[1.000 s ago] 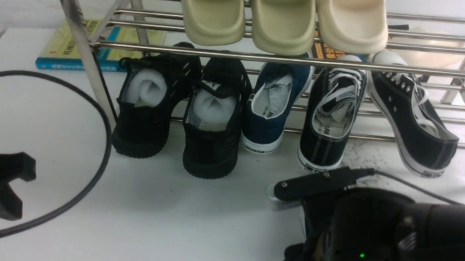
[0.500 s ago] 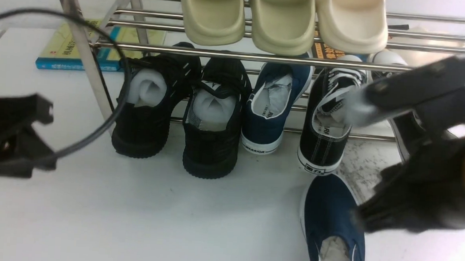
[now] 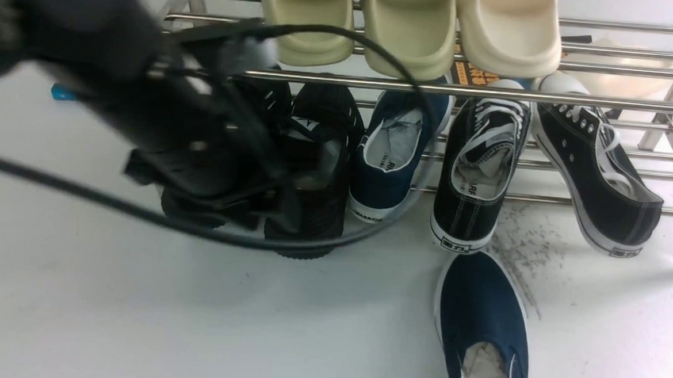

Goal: Take the shoes off the shelf with your hand on the white table.
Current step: 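Grasp a shoe standing on the lower shelf of the shoe rack with the left gripper, then set the held shoe down on the floor in front of the rack with the left gripper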

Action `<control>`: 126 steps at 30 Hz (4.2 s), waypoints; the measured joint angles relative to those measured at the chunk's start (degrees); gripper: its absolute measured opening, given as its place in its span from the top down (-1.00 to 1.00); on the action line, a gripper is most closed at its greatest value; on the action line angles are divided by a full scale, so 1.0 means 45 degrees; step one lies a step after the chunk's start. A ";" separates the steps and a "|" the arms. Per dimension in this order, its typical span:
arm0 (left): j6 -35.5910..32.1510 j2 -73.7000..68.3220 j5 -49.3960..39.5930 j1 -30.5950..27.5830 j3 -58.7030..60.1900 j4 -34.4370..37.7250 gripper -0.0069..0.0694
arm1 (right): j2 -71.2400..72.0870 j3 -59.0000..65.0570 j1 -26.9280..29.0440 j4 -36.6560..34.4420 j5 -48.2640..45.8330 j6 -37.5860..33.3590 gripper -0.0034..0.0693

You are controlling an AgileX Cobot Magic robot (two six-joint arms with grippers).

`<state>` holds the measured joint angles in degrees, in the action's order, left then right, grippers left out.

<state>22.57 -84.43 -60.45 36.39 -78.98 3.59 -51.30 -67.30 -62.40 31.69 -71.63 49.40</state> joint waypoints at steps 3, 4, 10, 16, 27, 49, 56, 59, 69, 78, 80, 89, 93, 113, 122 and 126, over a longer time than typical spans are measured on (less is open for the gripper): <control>0.0944 -0.0996 0.0000 0.0974 -0.1114 -0.1311 -0.22 | 0.0344 0.0000 0.0000 0.0004 -0.0052 -0.0114 0.74; 0.1124 -0.1425 0.0000 0.1353 -0.1615 -0.1813 -0.27 | 0.0428 0.0000 0.0000 0.0004 -0.0064 -0.0172 0.71; 0.1223 -0.3486 0.0013 0.2735 -0.3531 -0.3778 -0.43 | 0.0592 0.0000 0.0000 0.0083 -0.0096 -0.0232 0.52; 0.0778 -0.5062 -0.0024 0.3342 -0.4759 -0.5348 -0.45 | 0.0592 0.0000 0.0000 0.0111 -0.0096 -0.0246 0.43; -0.0192 -0.6112 0.0664 0.3369 -0.5163 -0.7097 -0.39 | 0.0592 0.0000 0.0000 0.0140 -0.0096 -0.0246 0.40; -0.2985 -0.7443 0.0846 0.3384 -0.5267 -0.8395 -0.19 | 0.0592 0.0000 0.0000 0.0143 -0.0100 -0.0246 0.31; -0.2985 -0.7552 0.0766 0.3445 -0.5292 -0.8503 0.32 | 0.0592 0.0000 0.0000 0.0143 -0.0100 -0.0246 0.31; -0.2985 -0.7637 0.0445 0.3445 -0.5514 -0.8038 0.59 | 0.0592 0.0000 0.0000 0.0143 -0.0100 -0.0246 0.31; -0.2568 -0.7581 -0.2274 0.3431 -0.8288 -0.6974 0.63 | 0.0592 0.0000 0.0000 0.0131 -0.0100 -0.0246 0.28; -0.2428 -0.7461 -0.2274 0.3420 -1.0081 -0.5406 0.63 | 0.0592 0.0000 0.0000 0.0131 -0.0100 -0.0246 0.25; -0.2400 -0.7333 -0.2274 0.3406 -1.0093 -0.5039 0.63 | 0.0592 0.0000 0.0000 0.0131 -0.0100 -0.0246 0.25; -0.2044 -0.6188 -0.2283 0.3359 -0.9720 -0.3821 0.63 | 0.0592 0.0000 0.0000 0.0122 -0.0110 -0.0246 0.25; -0.2029 -0.5395 -0.2283 0.3282 -0.8432 -0.3157 0.64 | 0.0592 0.0000 0.0000 0.0122 -0.0110 -0.0246 0.25; -0.1658 -0.4154 -0.2283 0.3420 -0.6405 -0.2779 0.66 | 0.0592 0.0000 0.0000 0.0122 -0.0110 -0.0200 0.25; -0.1867 -0.5524 -0.2283 0.3474 -0.6405 -0.1612 0.68 | 0.0592 0.0000 0.0000 0.0118 -0.0110 -0.0200 0.25; -0.2012 -0.5506 -0.2288 0.3374 -0.6405 -0.0962 0.68 | 0.0592 0.0000 0.0000 0.0131 -0.0110 -0.0200 0.25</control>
<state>13.52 -109.21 -70.75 51.58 -107.80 -0.74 -48.63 -67.30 -62.40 32.28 -72.12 48.50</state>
